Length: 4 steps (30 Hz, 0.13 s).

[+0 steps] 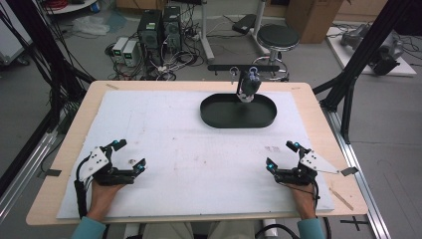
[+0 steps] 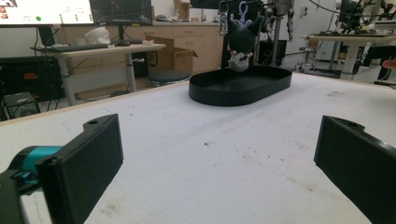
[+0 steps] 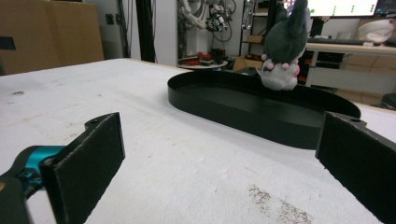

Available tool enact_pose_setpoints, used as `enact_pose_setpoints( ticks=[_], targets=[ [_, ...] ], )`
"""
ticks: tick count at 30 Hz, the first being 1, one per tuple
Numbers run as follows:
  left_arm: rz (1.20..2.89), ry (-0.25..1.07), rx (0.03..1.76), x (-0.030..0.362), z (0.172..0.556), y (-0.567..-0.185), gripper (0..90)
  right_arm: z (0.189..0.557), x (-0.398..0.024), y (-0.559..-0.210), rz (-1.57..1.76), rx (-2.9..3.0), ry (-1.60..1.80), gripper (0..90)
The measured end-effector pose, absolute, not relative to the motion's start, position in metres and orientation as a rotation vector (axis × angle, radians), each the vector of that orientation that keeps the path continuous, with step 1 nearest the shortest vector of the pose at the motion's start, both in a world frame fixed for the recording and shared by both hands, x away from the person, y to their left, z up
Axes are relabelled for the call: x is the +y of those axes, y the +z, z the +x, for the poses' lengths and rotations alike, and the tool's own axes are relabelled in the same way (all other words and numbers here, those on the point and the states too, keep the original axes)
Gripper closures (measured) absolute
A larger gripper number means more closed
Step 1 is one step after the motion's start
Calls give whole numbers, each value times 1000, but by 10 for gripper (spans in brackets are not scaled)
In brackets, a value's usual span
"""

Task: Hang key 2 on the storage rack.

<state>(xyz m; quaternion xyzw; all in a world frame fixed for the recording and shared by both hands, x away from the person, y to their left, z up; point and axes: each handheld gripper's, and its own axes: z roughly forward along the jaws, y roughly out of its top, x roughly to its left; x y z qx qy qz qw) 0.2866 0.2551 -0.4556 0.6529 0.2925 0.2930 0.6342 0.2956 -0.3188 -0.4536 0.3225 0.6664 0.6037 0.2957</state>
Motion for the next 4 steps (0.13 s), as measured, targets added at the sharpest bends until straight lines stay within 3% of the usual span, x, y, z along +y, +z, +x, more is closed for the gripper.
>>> enact_pose_setpoints(
  ticks=[4],
  targets=[
    [1489, 671, 669, 255, 287, -456, 17, 292, -318, -455, 852, 1752, 1603, 6]
  ],
)
